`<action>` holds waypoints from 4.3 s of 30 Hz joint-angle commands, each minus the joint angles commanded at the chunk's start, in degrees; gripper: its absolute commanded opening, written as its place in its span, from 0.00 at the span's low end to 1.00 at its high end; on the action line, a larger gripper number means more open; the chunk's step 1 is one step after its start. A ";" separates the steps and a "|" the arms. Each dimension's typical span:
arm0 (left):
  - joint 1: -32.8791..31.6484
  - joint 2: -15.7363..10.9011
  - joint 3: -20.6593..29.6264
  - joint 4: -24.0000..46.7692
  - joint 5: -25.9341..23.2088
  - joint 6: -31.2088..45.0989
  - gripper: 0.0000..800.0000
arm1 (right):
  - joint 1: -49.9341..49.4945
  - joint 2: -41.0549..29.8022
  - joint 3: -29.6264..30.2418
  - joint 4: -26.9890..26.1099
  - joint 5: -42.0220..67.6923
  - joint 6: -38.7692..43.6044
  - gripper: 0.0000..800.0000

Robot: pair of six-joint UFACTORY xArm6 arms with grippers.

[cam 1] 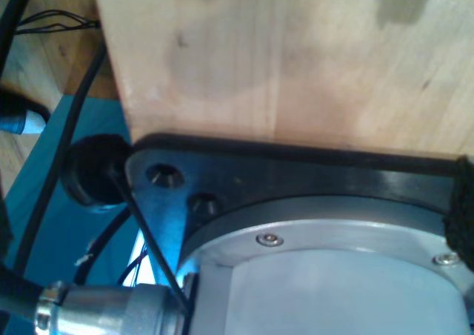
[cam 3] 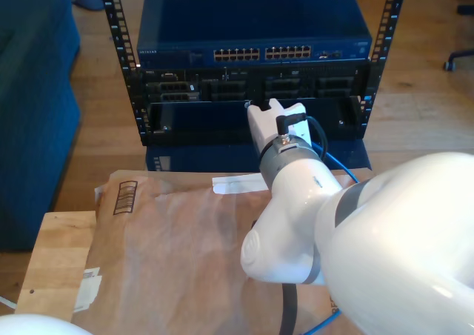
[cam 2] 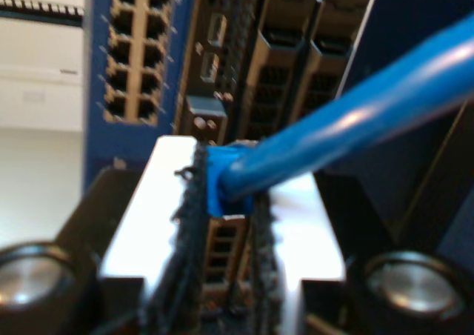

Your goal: Grab the cable and plug it in

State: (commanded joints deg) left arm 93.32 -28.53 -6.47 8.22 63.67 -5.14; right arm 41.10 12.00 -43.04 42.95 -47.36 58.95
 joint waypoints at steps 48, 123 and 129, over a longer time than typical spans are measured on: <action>0.00 0.00 0.00 0.00 0.00 0.00 1.00 | -5.80 10.37 -7.65 -1.05 -12.57 12.84 0.00; 0.00 0.00 0.00 0.00 0.00 0.00 1.00 | -13.01 28.48 -24.79 -4.66 -25.23 16.00 0.00; 0.00 0.00 0.00 0.00 0.00 0.00 1.00 | -13.27 28.66 -24.88 -4.75 -25.23 16.00 0.00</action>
State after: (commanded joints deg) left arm 93.32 -28.53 -6.47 8.22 63.67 -5.14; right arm 27.82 40.66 -67.92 38.20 -72.59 74.95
